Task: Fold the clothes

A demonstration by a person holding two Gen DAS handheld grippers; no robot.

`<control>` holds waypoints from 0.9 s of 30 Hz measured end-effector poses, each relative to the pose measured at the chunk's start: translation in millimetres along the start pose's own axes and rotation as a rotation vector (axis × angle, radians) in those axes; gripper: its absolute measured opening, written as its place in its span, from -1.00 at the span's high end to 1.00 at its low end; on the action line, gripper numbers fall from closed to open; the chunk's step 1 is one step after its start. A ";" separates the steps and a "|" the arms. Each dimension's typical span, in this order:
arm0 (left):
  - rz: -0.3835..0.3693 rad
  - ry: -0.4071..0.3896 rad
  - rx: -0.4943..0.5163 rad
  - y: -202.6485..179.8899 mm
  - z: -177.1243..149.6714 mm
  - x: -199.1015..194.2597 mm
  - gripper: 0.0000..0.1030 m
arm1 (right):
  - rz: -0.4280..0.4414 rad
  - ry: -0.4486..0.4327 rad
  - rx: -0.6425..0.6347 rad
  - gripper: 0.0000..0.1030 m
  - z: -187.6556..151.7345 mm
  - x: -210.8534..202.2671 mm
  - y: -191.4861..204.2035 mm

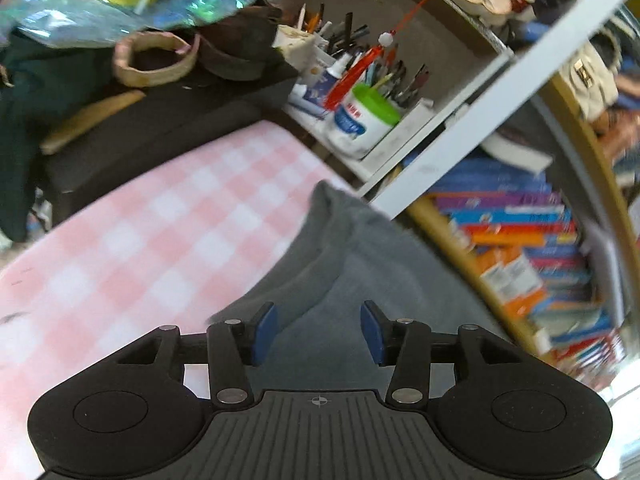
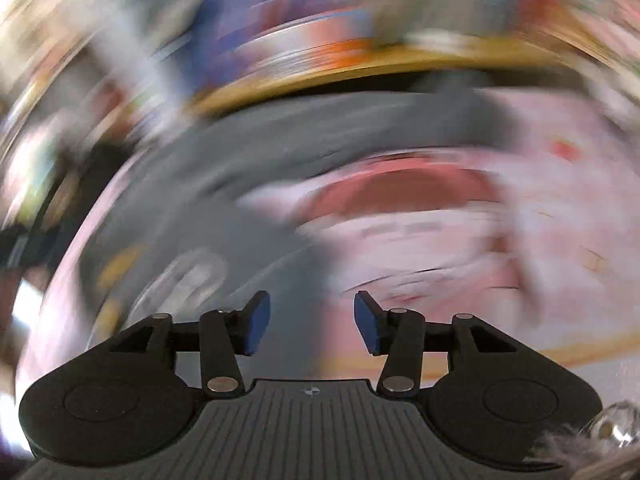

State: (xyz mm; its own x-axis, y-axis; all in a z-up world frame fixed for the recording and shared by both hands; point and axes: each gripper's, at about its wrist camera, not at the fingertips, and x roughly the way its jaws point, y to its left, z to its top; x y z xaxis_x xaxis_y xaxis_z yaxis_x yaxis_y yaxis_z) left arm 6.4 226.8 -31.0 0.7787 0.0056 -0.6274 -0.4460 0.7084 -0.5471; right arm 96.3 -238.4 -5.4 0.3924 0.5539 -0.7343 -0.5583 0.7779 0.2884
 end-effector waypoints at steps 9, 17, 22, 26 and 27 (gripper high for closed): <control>0.006 -0.029 -0.042 3.8 -34.5 -26.1 0.03 | 0.109 0.200 -0.671 -0.22 -50.0 44.5 141.6; 0.011 -0.030 -0.077 14.3 -42.8 -33.6 0.03 | 0.023 0.096 -0.579 0.69 -41.0 31.2 118.6; 0.021 -0.032 -0.081 18.5 -41.1 -33.0 0.03 | -0.162 -0.202 -0.007 0.78 -15.1 -51.7 16.5; 0.029 -0.013 -0.081 19.4 -41.9 -24.6 0.03 | -0.421 -0.286 0.467 0.80 -48.2 -111.6 -79.5; 0.031 -0.008 -0.080 19.1 -42.2 -22.3 0.03 | -0.463 -0.254 0.546 0.80 -60.1 -117.3 -97.1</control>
State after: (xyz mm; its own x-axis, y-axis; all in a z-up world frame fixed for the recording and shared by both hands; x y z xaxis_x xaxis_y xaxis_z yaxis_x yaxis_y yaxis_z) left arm -38.0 210.4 -50.8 0.7670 0.0326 -0.6408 -0.5037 0.6493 -0.5699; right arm 60.6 -396.7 15.8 0.6922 0.1348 -0.7090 0.1193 0.9475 0.2967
